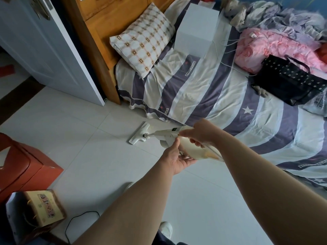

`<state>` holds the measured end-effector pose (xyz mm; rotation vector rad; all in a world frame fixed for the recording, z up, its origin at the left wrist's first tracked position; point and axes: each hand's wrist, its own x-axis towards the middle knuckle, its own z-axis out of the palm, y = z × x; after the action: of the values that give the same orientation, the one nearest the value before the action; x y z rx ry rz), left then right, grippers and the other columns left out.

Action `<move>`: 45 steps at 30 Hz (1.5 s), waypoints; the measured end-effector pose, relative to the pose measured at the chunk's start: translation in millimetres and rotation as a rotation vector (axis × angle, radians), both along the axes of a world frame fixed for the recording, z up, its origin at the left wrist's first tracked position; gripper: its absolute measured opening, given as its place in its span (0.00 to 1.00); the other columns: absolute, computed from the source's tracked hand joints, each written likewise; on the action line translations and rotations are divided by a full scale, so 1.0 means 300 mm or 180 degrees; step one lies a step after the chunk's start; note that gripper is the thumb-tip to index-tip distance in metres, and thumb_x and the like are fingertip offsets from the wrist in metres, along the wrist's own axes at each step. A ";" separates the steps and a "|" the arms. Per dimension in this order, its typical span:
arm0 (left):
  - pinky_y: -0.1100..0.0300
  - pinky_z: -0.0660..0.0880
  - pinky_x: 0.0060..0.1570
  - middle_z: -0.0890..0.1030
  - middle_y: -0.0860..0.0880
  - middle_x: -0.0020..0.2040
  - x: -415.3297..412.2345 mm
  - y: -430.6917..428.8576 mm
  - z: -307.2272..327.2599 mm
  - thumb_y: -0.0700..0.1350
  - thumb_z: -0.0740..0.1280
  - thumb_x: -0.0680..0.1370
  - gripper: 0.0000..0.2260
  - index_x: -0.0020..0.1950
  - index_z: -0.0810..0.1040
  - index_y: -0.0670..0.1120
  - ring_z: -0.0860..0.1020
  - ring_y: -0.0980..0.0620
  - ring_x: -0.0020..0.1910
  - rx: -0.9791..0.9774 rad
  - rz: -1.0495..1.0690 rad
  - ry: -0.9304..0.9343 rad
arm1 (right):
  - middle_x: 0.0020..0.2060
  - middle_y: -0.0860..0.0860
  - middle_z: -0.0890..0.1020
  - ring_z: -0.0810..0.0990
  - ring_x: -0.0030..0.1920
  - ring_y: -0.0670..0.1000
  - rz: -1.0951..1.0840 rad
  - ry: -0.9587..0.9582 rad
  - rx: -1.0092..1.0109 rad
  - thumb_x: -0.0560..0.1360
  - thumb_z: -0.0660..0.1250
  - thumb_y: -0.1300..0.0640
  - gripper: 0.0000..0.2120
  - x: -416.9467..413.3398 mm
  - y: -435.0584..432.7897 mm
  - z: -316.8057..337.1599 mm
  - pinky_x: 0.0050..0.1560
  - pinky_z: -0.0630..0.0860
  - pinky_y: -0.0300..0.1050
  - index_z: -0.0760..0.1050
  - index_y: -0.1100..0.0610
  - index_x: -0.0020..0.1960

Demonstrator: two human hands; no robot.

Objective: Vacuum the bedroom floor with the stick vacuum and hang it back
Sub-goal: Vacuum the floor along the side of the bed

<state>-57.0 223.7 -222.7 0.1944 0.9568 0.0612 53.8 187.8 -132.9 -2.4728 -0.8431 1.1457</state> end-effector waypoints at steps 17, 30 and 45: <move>0.37 0.76 0.55 0.73 0.38 0.54 0.007 0.338 0.043 0.55 0.62 0.82 0.19 0.57 0.71 0.38 0.76 0.38 0.58 0.0086 -0.0564 0.0149 | 0.24 0.52 0.76 0.70 0.22 0.49 -0.0599 0.0049 -0.0028 0.76 0.71 0.48 0.19 -0.030 0.278 0.020 0.30 0.70 0.42 0.74 0.60 0.34; 0.36 0.75 0.56 0.71 0.37 0.57 -0.062 0.438 0.049 0.54 0.61 0.82 0.22 0.67 0.65 0.39 0.75 0.36 0.58 -0.0010 -0.1195 0.0084 | 0.24 0.50 0.76 0.69 0.19 0.46 -0.1175 0.0131 -0.0092 0.77 0.71 0.48 0.18 -0.129 0.319 0.058 0.25 0.69 0.37 0.75 0.60 0.35; 0.36 0.75 0.57 0.68 0.36 0.65 -0.123 0.353 0.066 0.55 0.61 0.82 0.22 0.69 0.65 0.41 0.73 0.33 0.63 0.0095 -0.1680 0.0148 | 0.25 0.51 0.77 0.70 0.20 0.47 -0.1647 0.0111 -0.0041 0.76 0.71 0.48 0.17 -0.235 0.202 0.083 0.25 0.68 0.38 0.76 0.60 0.36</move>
<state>-93.9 329.6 -202.9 0.4715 0.9255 -0.4156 -16.8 248.3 -108.0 -2.4570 -0.1596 0.9960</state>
